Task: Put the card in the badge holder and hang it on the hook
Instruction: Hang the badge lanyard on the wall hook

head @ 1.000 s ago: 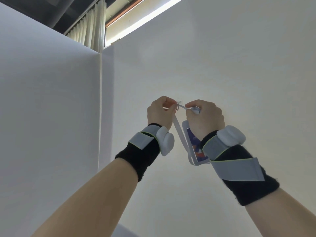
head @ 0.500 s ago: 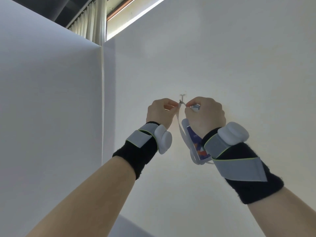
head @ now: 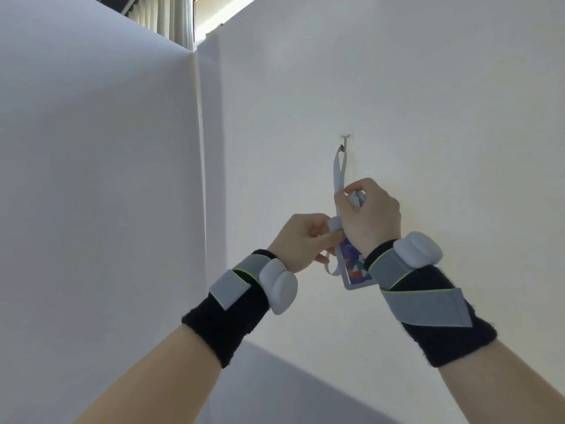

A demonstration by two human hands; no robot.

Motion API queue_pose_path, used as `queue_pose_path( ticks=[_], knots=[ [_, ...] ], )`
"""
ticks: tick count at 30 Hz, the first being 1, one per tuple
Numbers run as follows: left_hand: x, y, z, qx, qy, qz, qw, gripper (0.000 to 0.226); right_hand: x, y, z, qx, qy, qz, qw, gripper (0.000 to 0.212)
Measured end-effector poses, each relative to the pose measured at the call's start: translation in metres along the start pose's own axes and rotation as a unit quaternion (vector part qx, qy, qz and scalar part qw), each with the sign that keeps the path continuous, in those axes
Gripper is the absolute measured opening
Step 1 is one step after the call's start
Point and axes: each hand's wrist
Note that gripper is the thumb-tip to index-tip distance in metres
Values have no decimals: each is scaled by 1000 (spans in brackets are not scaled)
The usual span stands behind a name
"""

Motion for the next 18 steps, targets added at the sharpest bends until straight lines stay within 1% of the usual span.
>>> queue_pose_path(
  ticks=[3,7,10,15,18],
  knots=[
    [-14,-17,2,8,-26,-31,999,16,-15,6,-3,14,-19,8,1000,20],
    [-34,-40,9,11,-63,-61,996,19,-32,18,-10,-16,-52,5,999,25],
    [-44,-56,16,16,-82,-91,992,16,-42,26,-11,-32,-73,8,997,28],
    [-60,-85,32,38,-111,-133,984,9,-62,39,-14,-44,-98,7,994,26],
    [-70,-108,44,47,-114,-164,979,8,-74,50,-16,-53,-121,12,991,24]
  ],
)
Point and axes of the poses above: each hand's wrist, its own x-axis towards the middle knuckle, its own z-axis out of the palm, y = z × x, and after that the axes turned 11 degrees about x, right-handed
